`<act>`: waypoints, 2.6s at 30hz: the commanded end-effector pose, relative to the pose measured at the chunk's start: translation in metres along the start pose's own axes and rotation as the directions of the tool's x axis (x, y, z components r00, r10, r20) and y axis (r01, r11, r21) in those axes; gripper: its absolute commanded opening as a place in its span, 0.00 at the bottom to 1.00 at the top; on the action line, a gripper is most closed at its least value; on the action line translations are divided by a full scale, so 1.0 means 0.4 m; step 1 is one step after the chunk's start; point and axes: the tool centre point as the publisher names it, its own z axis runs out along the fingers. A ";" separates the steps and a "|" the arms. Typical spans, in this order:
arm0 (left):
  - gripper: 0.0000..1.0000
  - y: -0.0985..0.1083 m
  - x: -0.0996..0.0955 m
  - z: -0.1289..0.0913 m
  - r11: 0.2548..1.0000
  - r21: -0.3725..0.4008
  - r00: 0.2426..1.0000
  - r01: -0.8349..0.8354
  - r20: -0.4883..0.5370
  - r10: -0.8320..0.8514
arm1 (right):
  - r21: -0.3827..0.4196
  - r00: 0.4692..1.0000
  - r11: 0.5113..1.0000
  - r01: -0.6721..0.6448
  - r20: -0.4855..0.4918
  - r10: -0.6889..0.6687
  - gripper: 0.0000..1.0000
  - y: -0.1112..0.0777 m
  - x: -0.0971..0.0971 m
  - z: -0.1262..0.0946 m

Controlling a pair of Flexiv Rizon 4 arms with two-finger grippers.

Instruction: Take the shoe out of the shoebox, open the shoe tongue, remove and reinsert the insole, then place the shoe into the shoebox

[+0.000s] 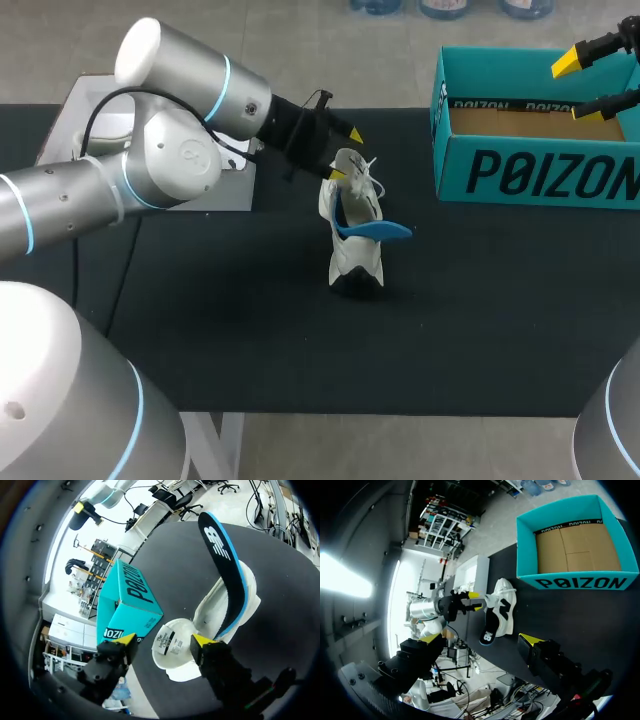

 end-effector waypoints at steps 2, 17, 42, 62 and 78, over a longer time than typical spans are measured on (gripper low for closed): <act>1.00 -0.048 0.023 -0.074 0.998 -0.039 0.997 -0.042 -0.072 0.039 | -0.001 1.000 1.000 -0.001 0.002 0.001 1.00 -0.002 0.000 0.001; 0.38 -0.093 0.124 -0.046 0.992 -0.052 0.944 -0.113 -0.317 0.091 | -0.001 1.000 1.000 -0.001 0.002 0.001 1.00 -0.002 0.000 0.001; 0.40 -0.091 0.240 0.018 0.978 -0.138 0.892 -0.160 -0.445 0.083 | -0.001 1.000 1.000 -0.001 0.002 0.001 1.00 -0.002 0.000 0.001; 0.00 -0.083 0.252 0.064 0.987 -0.116 0.891 -0.113 -0.451 0.049 | -0.001 1.000 1.000 -0.001 0.002 0.001 1.00 -0.002 0.000 0.001; 0.00 -0.078 0.223 0.028 0.997 -0.078 0.961 -0.004 -0.275 -0.017 | -0.001 1.000 1.000 -0.001 0.002 0.001 1.00 -0.002 0.000 0.001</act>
